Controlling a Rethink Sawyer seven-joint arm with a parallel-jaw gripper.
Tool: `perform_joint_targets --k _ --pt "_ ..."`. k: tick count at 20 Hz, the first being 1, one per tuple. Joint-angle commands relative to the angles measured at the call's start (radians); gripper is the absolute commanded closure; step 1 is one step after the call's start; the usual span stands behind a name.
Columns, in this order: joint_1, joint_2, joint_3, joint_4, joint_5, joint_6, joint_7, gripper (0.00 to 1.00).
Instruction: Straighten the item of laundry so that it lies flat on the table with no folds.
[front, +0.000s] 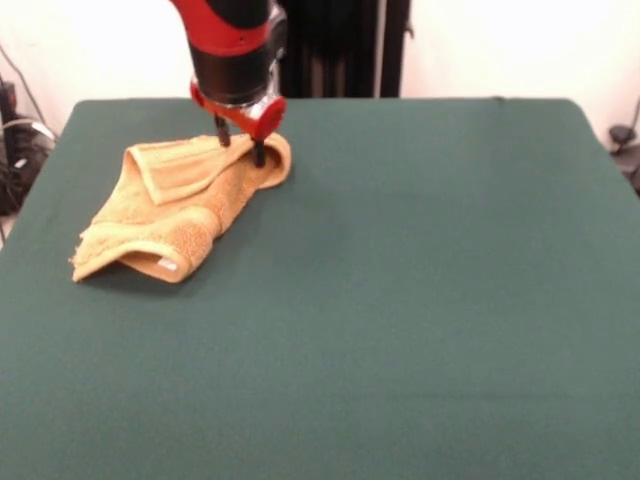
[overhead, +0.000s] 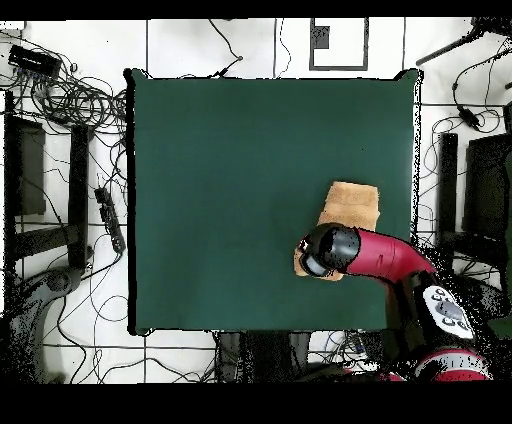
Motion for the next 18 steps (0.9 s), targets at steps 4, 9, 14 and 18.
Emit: perform_joint_targets --k 4,9,14,18 --pt "0.145 0.068 0.019 0.060 -0.171 0.163 -0.084 0.00" --pt "0.204 0.130 -0.017 0.012 -0.217 0.267 -0.036 0.00" --pt "0.280 0.234 -0.071 -0.070 -0.286 0.310 0.006 0.00" --pt "0.332 0.308 -0.125 -0.129 -0.326 0.275 0.083 0.00"
